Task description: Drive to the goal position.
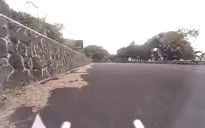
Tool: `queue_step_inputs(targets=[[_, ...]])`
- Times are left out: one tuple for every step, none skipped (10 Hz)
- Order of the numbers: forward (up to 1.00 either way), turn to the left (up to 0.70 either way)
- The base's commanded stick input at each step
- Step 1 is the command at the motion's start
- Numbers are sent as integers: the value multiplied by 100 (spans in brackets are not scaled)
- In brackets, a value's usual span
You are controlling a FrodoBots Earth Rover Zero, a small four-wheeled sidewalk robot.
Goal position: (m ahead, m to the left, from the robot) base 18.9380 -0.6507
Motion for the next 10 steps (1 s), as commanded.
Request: queue_step_inputs(targets=[[70, 0], [70, 0], [70, 0], [70, 0], [70, 0], [70, 0], [70, 0], [70, 0], [70, 0], [70, 0]])
